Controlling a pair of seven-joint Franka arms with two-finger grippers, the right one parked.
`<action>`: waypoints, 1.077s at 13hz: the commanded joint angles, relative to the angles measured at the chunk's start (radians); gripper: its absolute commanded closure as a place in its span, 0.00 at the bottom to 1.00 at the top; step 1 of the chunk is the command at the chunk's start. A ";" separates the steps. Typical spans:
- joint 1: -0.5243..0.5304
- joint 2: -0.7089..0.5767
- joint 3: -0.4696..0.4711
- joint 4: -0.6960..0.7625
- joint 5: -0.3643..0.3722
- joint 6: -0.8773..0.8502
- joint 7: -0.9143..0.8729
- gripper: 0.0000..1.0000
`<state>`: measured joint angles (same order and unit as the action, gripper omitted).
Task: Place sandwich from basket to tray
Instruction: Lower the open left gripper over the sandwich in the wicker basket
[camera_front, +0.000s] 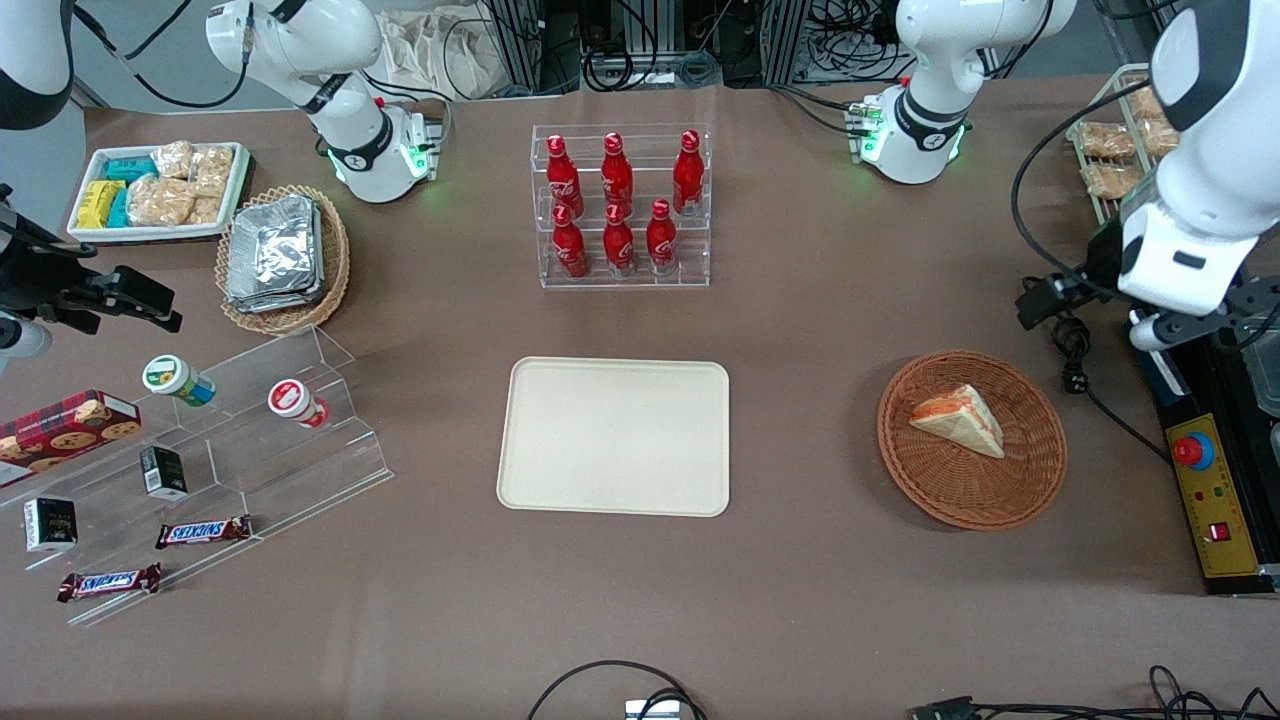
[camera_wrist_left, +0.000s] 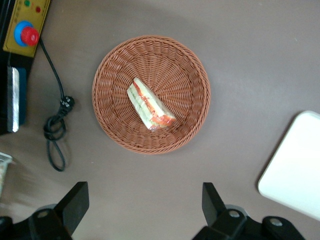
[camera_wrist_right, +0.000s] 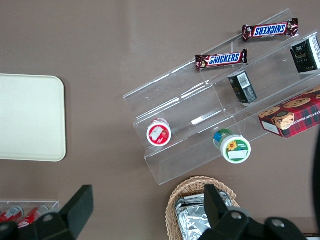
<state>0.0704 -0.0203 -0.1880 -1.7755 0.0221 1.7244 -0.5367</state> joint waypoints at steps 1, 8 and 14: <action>-0.008 0.026 0.018 -0.096 0.004 0.123 -0.148 0.00; -0.009 0.189 0.027 -0.265 0.022 0.521 -0.561 0.00; -0.009 0.270 0.065 -0.410 0.030 0.754 -0.681 0.00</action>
<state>0.0704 0.2492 -0.1349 -2.1588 0.0349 2.4467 -1.1788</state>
